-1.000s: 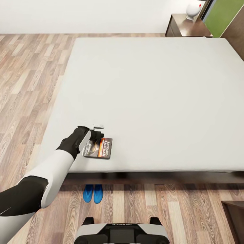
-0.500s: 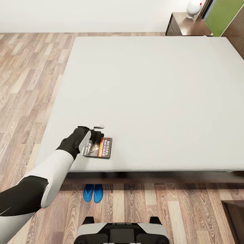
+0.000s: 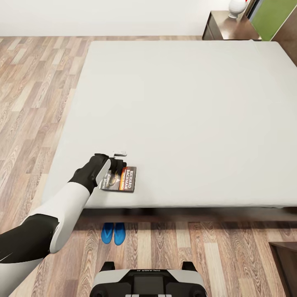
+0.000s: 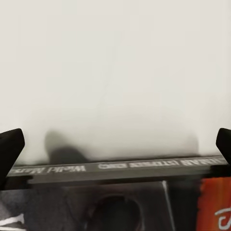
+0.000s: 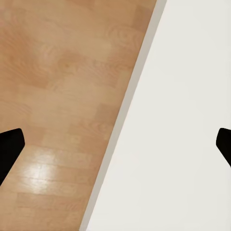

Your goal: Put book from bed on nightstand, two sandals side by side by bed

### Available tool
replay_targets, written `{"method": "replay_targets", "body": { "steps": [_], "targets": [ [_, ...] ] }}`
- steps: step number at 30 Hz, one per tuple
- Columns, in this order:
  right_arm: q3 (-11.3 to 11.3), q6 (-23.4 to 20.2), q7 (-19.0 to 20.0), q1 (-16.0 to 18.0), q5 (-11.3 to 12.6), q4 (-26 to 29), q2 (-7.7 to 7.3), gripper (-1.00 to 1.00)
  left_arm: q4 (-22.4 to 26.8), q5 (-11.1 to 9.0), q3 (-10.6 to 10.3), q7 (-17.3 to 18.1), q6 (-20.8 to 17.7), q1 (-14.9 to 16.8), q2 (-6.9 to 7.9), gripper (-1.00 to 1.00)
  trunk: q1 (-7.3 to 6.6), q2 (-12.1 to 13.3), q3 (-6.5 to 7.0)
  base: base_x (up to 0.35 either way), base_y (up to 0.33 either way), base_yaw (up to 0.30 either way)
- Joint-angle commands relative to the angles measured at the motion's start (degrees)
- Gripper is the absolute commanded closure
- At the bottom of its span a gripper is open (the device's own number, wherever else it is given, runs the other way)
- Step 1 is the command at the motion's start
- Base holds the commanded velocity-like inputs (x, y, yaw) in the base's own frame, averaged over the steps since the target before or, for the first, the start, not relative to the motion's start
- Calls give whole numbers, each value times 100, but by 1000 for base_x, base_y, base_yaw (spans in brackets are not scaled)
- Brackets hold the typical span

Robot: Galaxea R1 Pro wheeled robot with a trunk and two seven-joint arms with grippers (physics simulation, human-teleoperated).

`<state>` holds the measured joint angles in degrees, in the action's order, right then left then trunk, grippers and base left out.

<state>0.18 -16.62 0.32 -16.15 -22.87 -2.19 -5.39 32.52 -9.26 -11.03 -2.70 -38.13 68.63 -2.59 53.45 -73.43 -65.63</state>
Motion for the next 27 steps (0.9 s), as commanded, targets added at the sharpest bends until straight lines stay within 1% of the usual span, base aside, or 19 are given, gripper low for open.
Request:
{"method": "replay_targets", "body": {
  "steps": [1, 27],
  "targets": [
    [0, -20, 3, -2, -34, 5, 1, -100, 7, -50, -22, -28, -21, 1, 4, -100, 1, -2, -3, 0, 0, 0],
    [0, -17, 3, -2, -40, 7, 3, -100, 19, -57, -5, -29, 57, -6, 9, -100, 1, -2, -15, 0, 0, 0]
  ]
}}
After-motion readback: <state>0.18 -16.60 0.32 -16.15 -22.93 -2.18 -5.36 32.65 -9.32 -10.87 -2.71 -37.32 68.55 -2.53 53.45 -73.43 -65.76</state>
